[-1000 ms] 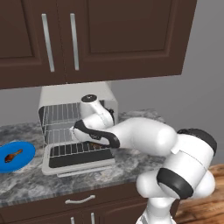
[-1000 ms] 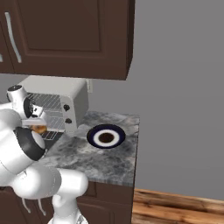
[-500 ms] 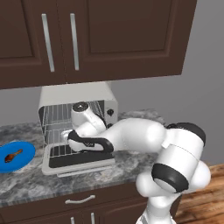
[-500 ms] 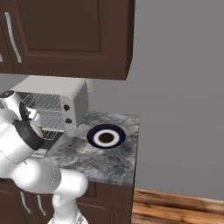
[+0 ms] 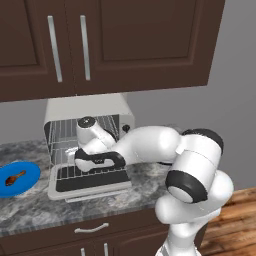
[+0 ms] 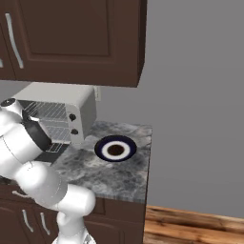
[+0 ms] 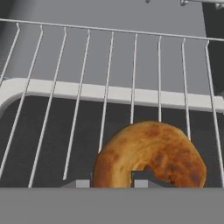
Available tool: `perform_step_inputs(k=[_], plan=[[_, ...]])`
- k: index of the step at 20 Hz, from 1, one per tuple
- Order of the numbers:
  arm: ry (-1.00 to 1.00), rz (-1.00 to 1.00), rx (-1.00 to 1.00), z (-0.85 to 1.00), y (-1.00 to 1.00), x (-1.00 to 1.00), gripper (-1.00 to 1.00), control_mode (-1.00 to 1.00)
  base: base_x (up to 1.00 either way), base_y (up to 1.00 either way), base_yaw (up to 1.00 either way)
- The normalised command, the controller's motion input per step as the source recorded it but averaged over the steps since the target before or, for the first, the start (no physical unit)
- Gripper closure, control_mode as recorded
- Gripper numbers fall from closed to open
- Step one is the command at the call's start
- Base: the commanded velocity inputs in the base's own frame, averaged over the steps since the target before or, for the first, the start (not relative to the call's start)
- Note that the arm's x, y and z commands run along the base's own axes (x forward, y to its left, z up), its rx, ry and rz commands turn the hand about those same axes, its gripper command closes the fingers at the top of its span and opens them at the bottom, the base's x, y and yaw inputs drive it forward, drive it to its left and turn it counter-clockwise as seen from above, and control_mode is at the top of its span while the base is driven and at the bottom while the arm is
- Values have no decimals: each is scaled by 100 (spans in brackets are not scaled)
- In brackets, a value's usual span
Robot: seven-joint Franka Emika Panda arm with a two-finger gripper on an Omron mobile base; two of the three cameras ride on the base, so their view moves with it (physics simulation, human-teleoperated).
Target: Open the toaster oven door. Place the bread on the bottom rack in the toaster oven and place the chicken drumstick on the top rack.
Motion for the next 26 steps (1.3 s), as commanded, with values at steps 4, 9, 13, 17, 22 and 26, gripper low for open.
perform_step_inputs(k=[4, 9, 13, 17, 22, 26], plan=[[0, 0, 0, -2, 17, 19, 100, -100, 0, 0, 0], [0, 0, 0, -23, 13, 17, 100, -100, 0, 0, 0], [0, 0, 0, -30, 7, 8, 100, -100, 0, 0, 0], [0, 0, 0, -18, 10, 5, 100, -100, 0, 0, 0], [0, 0, 0, -21, 11, -1, -100, -100, 0, 0, 0], [-5, 0, 0, -4, 0, 0, -100, -100, 0, 0, 0]])
